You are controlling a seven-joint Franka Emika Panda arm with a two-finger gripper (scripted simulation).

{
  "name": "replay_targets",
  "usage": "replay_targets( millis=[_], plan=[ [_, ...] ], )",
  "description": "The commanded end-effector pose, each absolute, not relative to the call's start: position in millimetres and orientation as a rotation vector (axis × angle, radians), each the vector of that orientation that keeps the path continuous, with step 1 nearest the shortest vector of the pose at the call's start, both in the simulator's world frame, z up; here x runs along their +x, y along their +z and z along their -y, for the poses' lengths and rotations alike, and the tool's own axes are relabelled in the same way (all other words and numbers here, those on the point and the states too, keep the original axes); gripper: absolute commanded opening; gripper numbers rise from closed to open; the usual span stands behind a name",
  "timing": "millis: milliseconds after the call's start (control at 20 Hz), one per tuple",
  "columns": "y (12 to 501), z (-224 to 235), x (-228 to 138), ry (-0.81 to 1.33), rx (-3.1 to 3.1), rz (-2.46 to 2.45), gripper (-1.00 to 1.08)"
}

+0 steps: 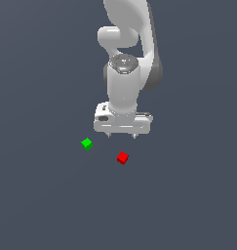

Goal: Stack the red cube on top of the green cube.

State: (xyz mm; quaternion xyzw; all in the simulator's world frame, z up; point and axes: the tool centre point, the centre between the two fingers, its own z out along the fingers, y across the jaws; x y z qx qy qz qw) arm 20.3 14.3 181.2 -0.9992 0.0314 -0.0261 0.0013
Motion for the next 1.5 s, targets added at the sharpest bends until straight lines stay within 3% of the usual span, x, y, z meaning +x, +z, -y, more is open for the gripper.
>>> replay_targets(
  millis=[0, 800, 1450],
  plan=[
    [171, -16, 22, -0.074, -3.134, -0.173, 1.00],
    [90, -22, 40, -0.016, -3.047, -0.772, 1.00],
    [70, -23, 44, 0.000, -3.009, -0.907, 1.00]
  ],
)
